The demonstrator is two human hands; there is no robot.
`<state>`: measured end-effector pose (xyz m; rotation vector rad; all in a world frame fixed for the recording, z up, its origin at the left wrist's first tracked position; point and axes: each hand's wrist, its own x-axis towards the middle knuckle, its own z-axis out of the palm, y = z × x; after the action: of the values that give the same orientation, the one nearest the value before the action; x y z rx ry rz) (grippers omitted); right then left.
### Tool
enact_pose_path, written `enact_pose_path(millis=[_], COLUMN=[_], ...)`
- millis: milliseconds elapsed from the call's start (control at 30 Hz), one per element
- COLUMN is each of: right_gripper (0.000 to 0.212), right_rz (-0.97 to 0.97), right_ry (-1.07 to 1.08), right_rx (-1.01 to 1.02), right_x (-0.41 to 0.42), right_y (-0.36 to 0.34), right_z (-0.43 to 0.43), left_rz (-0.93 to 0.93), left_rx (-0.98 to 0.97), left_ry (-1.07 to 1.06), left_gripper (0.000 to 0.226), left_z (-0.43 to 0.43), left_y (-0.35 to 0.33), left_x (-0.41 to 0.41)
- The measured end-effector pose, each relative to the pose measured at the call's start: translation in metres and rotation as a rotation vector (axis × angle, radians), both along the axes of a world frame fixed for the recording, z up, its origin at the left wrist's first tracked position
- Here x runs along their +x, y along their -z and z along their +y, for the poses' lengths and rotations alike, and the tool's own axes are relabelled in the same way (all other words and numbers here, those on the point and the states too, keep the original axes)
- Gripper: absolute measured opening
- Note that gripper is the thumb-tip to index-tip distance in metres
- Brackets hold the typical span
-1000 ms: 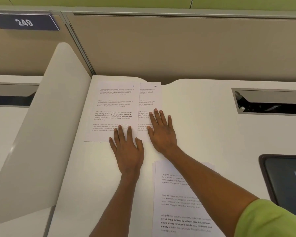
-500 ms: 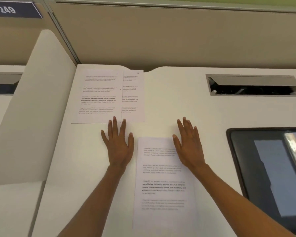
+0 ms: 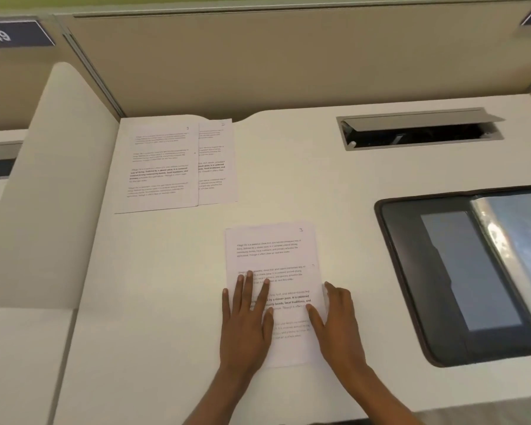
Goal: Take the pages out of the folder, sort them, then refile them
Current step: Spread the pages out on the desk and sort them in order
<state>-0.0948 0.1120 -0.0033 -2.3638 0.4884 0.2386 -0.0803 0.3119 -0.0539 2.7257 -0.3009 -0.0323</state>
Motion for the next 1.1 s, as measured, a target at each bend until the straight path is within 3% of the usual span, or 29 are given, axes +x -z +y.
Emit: enact_pose_path(millis=[267, 600, 700, 867, 1100], right_gripper=[0.024, 0.019, 0.01, 0.022, 0.017], right_rz=[-0.04, -0.118, -0.144, -0.191, -0.245], right_ry=[0.156, 0.246, 0.237, 0.3, 0.467], right_rx=[0.199, 0.257, 0.252, 0.22, 0.333], right_x=[0.003, -0.003, 0.002, 0.028, 0.109], right_y=[-0.008, -0.026, -0.036, -0.045, -0.057], right_z=[-0.011, -0.026, -0.035, -0.053, -0.079], left_rz=[0.02, -0.003, -0.025, -0.052, -0.047], left_rx=[0.013, -0.1, -0.145, -0.219, -0.188], left_ry=[-0.028, -0.087, -0.129, -0.216, -0.242], left_gripper=[0.06, 0.06, 0.059, 0.059, 0.066], left_z=[-0.004, 0.001, 0.007, 0.019, 0.032], left_y=[0.002, -0.003, -0.008, -0.019, -0.03], left_x=[-0.009, -0.001, 0.017, 0.076, 0.186])
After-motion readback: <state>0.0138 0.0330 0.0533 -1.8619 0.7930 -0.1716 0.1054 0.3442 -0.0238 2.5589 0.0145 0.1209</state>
